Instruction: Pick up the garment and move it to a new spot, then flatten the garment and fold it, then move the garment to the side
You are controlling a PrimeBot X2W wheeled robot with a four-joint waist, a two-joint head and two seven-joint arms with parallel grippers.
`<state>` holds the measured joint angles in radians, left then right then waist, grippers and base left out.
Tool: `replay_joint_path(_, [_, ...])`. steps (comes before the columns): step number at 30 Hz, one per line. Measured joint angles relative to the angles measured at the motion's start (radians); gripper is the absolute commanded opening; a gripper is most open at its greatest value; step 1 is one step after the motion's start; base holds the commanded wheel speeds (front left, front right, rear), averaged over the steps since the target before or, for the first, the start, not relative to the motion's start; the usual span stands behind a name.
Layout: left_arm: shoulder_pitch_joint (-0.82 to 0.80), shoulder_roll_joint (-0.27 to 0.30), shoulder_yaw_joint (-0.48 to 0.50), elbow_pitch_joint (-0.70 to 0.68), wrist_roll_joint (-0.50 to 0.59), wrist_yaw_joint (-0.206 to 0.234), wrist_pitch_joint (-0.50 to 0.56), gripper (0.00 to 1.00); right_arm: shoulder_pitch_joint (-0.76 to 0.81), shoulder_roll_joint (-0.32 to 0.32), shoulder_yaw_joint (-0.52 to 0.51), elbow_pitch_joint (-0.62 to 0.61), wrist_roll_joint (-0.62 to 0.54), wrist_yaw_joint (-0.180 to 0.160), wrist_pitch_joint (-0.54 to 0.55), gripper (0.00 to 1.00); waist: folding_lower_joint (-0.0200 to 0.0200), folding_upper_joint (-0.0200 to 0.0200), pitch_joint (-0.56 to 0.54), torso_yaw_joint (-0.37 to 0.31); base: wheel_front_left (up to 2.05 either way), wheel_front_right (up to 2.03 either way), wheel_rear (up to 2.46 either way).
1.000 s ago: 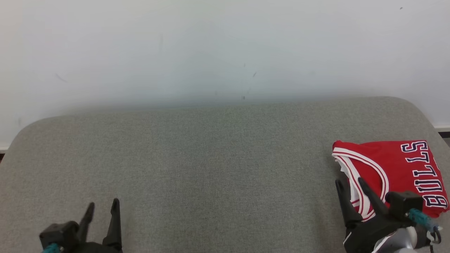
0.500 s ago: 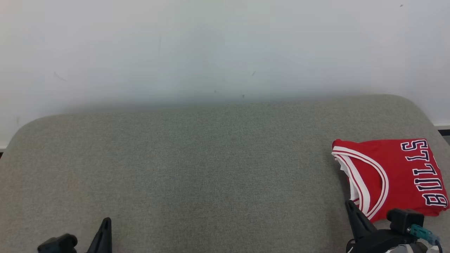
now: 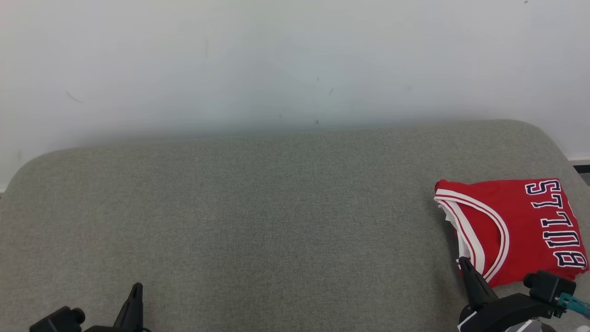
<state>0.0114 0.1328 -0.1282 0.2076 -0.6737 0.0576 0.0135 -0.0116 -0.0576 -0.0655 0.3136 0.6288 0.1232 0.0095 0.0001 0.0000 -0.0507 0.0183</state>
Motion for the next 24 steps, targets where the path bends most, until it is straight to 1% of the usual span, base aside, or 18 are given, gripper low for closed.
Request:
replay_joint_path(12, [-0.004, -0.012, 0.038, 0.011, -0.163, -0.033, 0.017, 0.0, -0.019, 0.002, -0.01, -0.002, 0.167, 0.0, 0.018, 0.0, 0.0, 0.0, 0.009, -0.003, 0.0, 0.0, 0.0])
replay_joint_path(16, [-0.011, -0.015, 0.049, 0.016, -0.193, -0.041, 0.023, 0.0, -0.019, 0.003, -0.014, -0.002, 0.206, 0.0, 0.023, 0.0, -0.0001, -0.0001, 0.011, -0.004, 0.0, 0.0, 0.0])
replay_joint_path(18, [-0.021, -0.019, 0.054, 0.018, -0.228, -0.042, 0.026, 0.0, -0.019, 0.004, -0.016, -0.002, 0.236, 0.0, 0.026, 0.0, 0.0, 0.0, 0.013, -0.004, 0.0, 0.0, 0.0])
replay_joint_path(20, [-0.021, -0.025, 0.06, 0.024, -0.258, -0.05, 0.03, 0.0, -0.02, 0.004, -0.02, -0.002, 0.275, 0.0, 0.027, 0.0, 0.0, 0.0, 0.015, -0.005, 0.0, 0.0, 0.0])
replay_joint_path(21, [-0.021, -0.029, 0.068, 0.027, -0.291, -0.058, 0.032, 0.0, -0.02, 0.004, -0.022, -0.002, 0.304, 0.0, 0.035, 0.0, 0.0, 0.0, 0.016, -0.006, 0.0, 0.0, 0.0])
replay_joint_path(24, [-0.022, -0.032, 0.08, 0.03, -0.323, -0.059, 0.036, 0.0, -0.021, 0.005, -0.025, -0.003, 0.343, 0.0, 0.036, 0.0, 0.0, 0.0, 0.019, -0.006, 0.0, 0.0, 0.0])
